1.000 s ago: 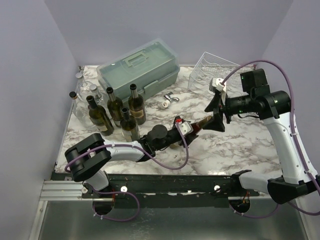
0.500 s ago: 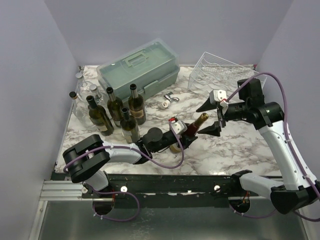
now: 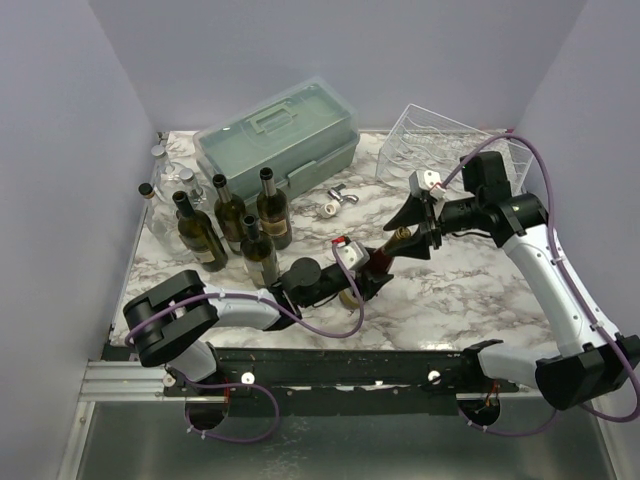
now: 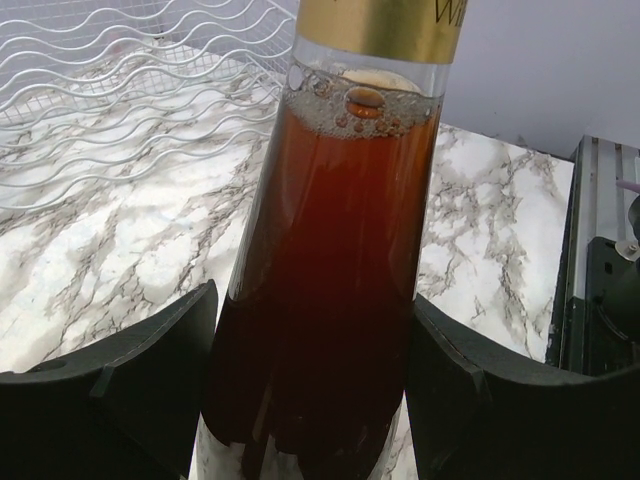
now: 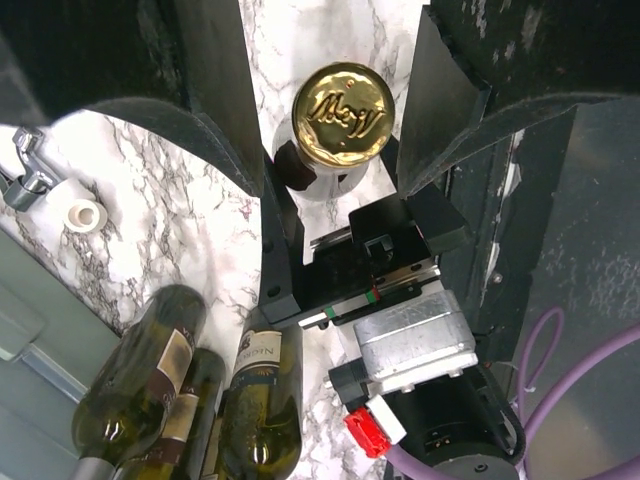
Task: Take the wine bottle off the wine rack
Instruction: Place the wine bottle at the center of the board.
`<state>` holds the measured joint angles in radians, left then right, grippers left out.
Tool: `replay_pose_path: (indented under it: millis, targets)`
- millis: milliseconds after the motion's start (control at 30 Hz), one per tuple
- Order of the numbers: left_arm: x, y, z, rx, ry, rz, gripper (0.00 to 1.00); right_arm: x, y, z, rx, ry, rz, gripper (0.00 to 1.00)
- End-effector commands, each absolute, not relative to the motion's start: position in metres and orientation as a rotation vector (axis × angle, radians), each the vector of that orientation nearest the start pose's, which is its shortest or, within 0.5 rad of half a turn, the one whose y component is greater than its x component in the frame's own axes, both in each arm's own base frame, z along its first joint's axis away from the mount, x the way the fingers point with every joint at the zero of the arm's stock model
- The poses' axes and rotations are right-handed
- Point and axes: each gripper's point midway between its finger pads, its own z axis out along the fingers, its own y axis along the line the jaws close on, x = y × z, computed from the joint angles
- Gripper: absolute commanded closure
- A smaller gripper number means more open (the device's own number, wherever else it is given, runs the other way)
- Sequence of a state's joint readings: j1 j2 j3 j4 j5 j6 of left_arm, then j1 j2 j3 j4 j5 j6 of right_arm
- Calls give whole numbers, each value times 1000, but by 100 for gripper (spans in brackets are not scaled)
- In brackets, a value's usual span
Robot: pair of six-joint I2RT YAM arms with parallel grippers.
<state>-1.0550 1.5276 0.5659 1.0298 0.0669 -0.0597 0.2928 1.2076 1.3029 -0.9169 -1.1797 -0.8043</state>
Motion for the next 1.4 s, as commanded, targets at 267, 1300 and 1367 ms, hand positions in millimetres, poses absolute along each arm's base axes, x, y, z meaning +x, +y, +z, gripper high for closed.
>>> replay_pose_path:
  millis: [267,1300,1367]
  targets:
    - [196,-398,233,737,1221,-1050,100,201,222,298,-1433,1347,1110,70]
    - [157,-310,233,689,1493,-1018,1,277,254,349,-1288,1311,966,100]
    - [151,-297,240,694,1504,-1003,1,284,265,348,-1283,1322,961,100]
